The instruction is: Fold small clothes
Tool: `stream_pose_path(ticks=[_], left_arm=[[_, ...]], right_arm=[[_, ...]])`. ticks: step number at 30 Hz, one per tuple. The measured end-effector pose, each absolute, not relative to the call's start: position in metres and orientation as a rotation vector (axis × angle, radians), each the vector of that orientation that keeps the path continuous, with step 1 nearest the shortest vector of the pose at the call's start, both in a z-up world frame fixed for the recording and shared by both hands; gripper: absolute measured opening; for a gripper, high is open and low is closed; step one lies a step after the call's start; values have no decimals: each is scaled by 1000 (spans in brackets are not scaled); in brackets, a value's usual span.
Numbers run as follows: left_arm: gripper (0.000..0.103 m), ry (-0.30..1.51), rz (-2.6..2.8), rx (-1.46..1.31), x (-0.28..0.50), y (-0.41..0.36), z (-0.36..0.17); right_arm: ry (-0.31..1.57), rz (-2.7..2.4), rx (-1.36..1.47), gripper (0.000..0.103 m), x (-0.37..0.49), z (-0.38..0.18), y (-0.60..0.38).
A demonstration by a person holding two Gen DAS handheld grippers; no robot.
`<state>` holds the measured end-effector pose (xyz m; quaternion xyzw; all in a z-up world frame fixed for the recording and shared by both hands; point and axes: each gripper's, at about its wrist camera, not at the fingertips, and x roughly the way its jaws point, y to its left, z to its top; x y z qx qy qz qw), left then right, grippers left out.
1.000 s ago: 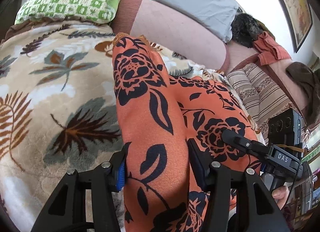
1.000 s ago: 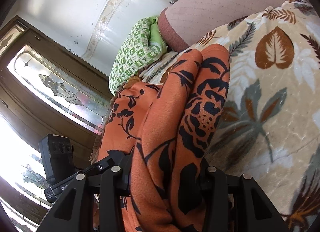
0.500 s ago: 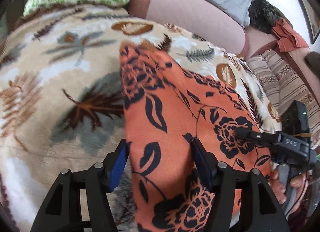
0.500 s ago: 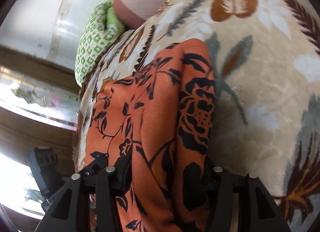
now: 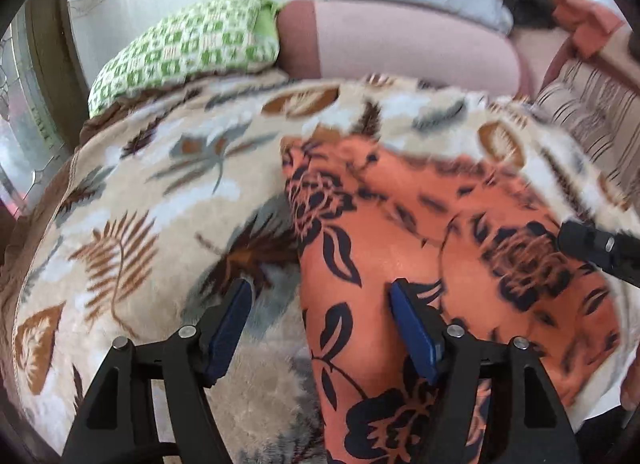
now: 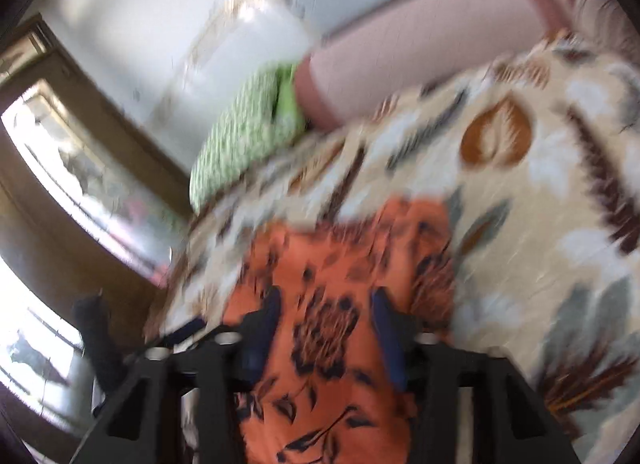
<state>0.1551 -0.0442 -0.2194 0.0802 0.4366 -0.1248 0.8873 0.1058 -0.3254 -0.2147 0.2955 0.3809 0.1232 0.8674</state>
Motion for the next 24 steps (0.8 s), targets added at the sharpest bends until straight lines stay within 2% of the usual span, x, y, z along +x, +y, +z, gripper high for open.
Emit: stream_pose_path(ticks=[2, 4, 8, 15, 20, 24], left_arm=[[82, 913, -251, 137, 157, -39, -226], [83, 925, -255, 106, 160, -36, -227], [83, 922, -261, 81, 164, -35, -221], [83, 873, -275, 83, 183, -51, -208], [83, 893, -240, 129, 215, -65, -215], [84, 1004, -240, 184, 237, -74, -238]], right_arm=[[920, 227, 590, 33, 118, -237, -315], [999, 182, 569, 24, 127, -254, -314], [979, 194, 637, 24, 129, -249, -324], [820, 210, 621, 27, 136, -218, -321], [835, 173, 678, 27, 158, -218, -330], [912, 107, 740, 28, 183, -243, -344]])
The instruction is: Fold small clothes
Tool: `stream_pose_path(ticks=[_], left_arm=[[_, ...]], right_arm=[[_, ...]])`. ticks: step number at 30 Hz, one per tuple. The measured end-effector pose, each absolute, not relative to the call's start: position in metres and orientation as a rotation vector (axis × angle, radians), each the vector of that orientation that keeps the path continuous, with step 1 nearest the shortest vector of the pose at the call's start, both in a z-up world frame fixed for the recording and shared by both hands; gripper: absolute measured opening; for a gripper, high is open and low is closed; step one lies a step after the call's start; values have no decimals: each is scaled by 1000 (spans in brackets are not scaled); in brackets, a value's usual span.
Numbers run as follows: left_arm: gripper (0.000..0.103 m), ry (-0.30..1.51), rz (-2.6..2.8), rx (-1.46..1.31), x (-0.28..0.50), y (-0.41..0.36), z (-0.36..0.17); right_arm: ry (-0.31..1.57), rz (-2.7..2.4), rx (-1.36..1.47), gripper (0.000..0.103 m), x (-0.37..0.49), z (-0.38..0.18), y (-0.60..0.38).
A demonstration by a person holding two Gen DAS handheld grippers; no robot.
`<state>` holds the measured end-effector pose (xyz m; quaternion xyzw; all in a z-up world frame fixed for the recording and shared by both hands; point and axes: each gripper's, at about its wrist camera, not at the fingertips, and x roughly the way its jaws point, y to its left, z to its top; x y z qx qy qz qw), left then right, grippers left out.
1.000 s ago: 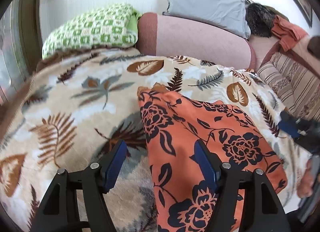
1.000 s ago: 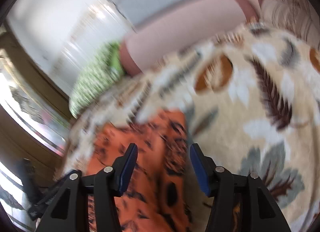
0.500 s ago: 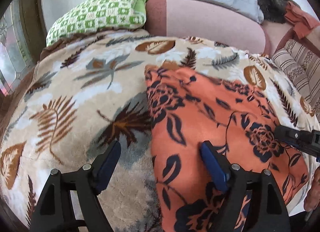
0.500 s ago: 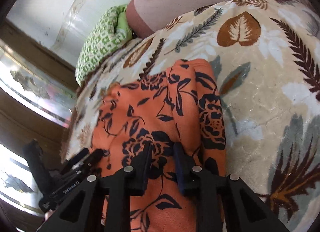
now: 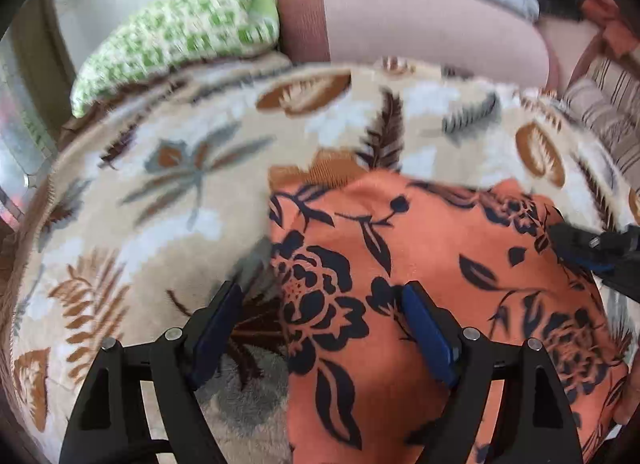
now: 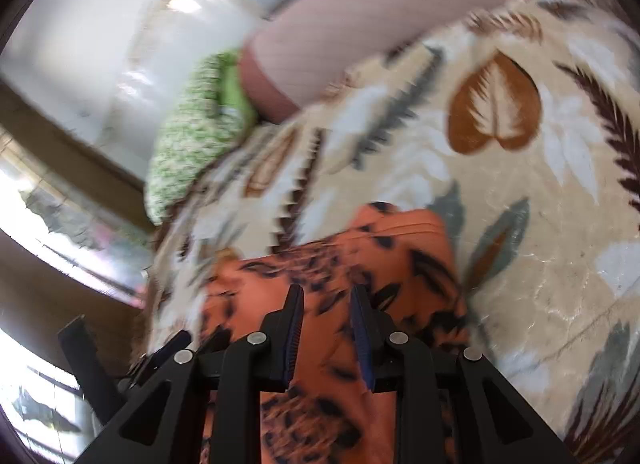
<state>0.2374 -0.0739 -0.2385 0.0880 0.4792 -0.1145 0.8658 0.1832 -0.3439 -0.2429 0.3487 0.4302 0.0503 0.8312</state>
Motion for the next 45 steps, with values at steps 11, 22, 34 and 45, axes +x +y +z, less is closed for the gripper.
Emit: stream_pose_path(ticks=[11, 22, 34, 45], left_arm=[[84, 927, -239, 154, 196, -56, -218], [88, 932, -155, 151, 130, -31, -222], [88, 698, -91, 158, 74, -12, -122], [95, 595, -58, 171, 43, -17, -73]], right_arm=[[952, 156, 706, 28, 165, -235, -342], [1001, 162, 561, 29, 61, -241, -303], [808, 166, 464, 43, 22, -160, -285], [658, 67, 306, 75, -8, -111, -275]])
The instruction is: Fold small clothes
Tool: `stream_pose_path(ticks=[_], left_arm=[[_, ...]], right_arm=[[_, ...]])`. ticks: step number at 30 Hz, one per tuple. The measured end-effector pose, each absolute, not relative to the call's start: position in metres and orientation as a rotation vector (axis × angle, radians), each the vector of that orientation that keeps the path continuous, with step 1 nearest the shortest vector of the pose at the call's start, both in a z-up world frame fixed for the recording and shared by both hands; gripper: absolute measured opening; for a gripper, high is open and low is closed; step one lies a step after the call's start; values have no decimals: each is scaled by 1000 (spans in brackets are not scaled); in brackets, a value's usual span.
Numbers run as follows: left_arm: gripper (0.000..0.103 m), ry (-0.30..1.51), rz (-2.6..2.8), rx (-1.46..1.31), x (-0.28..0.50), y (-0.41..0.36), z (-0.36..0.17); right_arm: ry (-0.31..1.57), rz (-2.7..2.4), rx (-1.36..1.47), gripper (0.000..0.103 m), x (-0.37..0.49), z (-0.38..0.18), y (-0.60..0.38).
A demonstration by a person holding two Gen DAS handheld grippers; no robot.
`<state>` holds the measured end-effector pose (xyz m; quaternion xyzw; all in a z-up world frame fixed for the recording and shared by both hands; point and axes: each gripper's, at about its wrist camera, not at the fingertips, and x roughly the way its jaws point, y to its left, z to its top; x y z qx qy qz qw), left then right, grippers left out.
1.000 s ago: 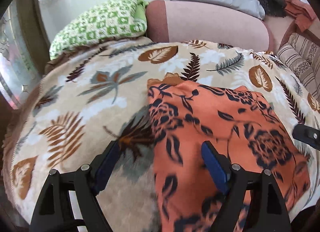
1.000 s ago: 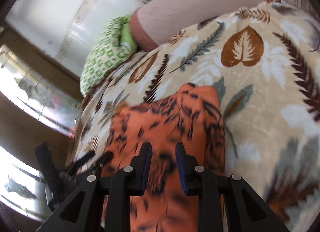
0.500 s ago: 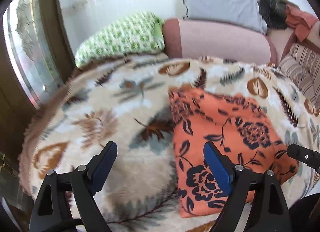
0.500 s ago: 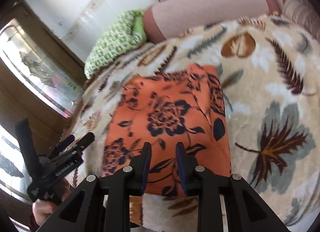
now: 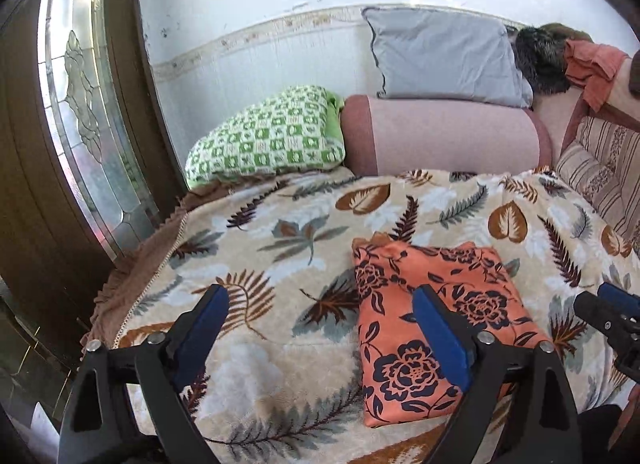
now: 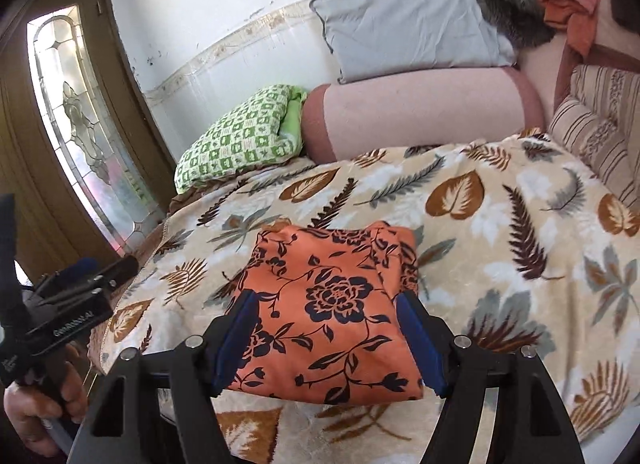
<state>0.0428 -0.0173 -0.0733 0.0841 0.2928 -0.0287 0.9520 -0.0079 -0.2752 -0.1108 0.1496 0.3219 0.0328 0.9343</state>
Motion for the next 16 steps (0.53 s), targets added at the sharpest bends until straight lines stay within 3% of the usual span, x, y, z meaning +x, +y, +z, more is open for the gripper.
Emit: stream_pose_path(ticks=[9, 16], left_arm=[[102, 500, -15, 115, 32, -9, -52], [103, 602, -199, -104, 55, 11, -71]], right_arm=[[645, 68, 311, 75, -12, -106, -282], [664, 66, 331, 75, -4, -112, -291]])
